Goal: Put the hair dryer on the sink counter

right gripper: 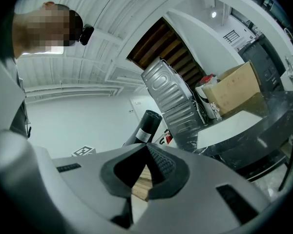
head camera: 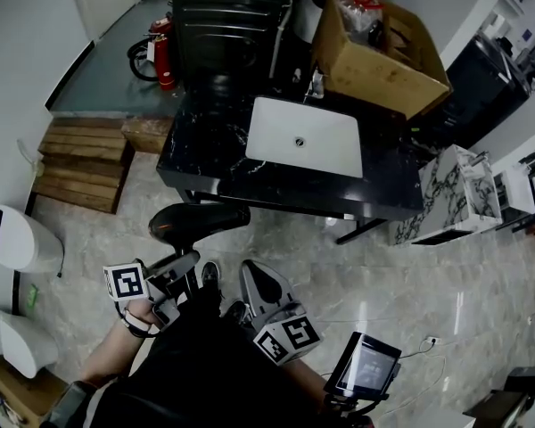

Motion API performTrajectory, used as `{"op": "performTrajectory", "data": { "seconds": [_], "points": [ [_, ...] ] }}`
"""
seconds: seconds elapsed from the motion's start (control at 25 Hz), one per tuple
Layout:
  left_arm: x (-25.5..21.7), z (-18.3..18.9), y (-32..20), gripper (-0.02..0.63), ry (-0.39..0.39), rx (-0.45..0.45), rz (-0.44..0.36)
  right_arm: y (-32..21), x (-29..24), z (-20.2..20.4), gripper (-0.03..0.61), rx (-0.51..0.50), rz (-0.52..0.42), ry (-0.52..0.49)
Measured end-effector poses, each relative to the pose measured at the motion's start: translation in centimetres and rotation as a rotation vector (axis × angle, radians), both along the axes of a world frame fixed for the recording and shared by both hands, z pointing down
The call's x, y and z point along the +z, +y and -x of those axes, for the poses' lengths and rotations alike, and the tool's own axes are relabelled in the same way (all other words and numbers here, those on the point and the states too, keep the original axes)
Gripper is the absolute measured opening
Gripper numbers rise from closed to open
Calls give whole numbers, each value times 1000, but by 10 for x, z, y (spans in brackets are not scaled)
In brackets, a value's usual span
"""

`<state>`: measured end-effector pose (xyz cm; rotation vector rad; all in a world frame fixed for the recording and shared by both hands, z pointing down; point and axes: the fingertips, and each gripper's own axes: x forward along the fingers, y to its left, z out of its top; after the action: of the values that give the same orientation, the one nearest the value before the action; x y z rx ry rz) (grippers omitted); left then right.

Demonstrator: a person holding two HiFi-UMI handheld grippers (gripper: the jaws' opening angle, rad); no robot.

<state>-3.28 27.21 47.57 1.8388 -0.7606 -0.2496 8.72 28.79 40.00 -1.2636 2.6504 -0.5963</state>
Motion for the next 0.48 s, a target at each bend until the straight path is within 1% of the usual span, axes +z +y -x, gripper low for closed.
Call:
{"op": "performTrajectory", "data": {
  "seconds": [0.28,0.48],
  "points": [
    [1,-3,-26,181,-2,28,-8,-24,0,-2,-5,25,7,9],
    [1,1,-57,181,20,45,-8,-53,1,4,-5,44,16,15]
  ]
}}
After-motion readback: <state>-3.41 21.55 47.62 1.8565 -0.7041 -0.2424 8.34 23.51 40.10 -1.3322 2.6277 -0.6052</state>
